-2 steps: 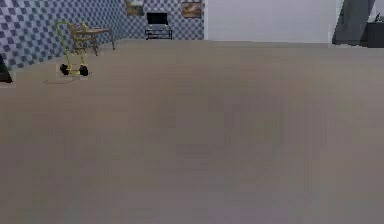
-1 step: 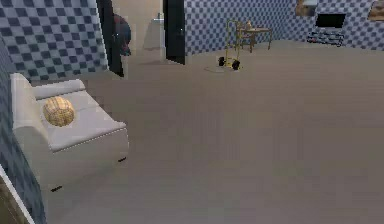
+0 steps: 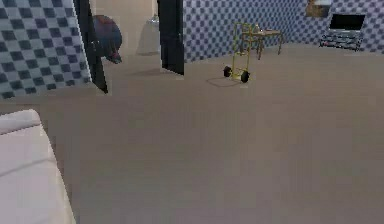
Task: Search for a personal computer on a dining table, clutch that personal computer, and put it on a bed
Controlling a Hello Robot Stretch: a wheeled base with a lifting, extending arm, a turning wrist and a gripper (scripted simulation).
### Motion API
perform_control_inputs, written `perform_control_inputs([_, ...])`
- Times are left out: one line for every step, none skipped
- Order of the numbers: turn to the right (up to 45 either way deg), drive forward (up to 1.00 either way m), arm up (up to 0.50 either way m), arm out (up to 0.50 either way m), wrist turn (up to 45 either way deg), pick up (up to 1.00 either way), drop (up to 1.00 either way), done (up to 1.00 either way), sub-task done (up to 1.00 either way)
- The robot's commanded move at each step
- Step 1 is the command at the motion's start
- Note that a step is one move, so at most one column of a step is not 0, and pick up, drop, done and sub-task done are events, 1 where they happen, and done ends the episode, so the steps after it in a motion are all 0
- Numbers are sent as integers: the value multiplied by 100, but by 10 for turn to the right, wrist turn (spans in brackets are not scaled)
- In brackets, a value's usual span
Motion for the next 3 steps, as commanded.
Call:
perform_control_inputs([0,90,0,0,0,0,0,0,0])
perform_control_inputs([-150,0,0,0,0,0,0,0,0])
perform_control_inputs([0,100,0,0,0,0,0,0,0])
